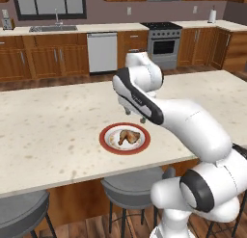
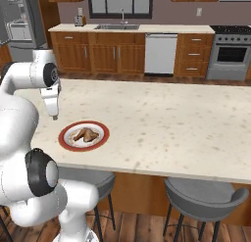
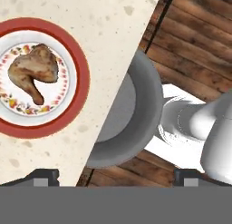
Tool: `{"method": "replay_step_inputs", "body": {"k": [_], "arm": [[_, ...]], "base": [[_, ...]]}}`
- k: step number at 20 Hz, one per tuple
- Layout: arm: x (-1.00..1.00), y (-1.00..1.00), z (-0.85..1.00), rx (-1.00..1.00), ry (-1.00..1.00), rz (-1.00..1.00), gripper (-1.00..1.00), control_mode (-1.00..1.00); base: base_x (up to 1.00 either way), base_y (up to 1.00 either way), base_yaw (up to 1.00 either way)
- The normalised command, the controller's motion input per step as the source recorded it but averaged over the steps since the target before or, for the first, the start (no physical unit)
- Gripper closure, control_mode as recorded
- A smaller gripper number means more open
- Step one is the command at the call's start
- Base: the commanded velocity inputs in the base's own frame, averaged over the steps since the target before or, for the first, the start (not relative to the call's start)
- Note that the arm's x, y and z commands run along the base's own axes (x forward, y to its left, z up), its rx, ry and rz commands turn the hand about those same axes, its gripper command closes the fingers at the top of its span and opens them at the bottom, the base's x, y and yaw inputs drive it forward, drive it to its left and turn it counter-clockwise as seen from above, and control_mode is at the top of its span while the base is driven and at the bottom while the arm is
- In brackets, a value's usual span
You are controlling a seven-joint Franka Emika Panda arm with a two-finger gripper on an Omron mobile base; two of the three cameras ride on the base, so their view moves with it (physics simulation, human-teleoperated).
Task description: Take the cheese, chicken drumstick, and carrot from the fridge and place them on the plate on the dining counter to create an appetizer plate.
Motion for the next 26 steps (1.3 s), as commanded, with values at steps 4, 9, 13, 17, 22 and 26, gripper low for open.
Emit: {"method": "replay_step_inputs", "body": {"k": [4,9,13,17,22,26], "arm": [[-0.59,-0.84,0.56,-0.24,-0.11,0.18,-1.0,-1.0],[-0.64,-0.77,0.21,-0.27,-0.17,0.49,-1.0,-1.0],[-0.49,-0.76,0.09,-0.17,-0.07,0.57,-1.0,-1.0],[-0.63,-0.21,0.01,-0.09,0.02,0.52,-1.0,-1.0],[-0.53,0.07,0.0,-0.07,0.07,0.47,-1.0,-1.0],[-0.58,0.08,0.04,-0.11,0.01,0.44,-1.0,-1.0]], "base": [[0.0,0.0,0.0],[0.0,0.0,0.0],[0.0,0.0,0.0],[0.0,0.0,0.0],[0.0,0.0,0.0],[0.0,0.0,0.0]]}}
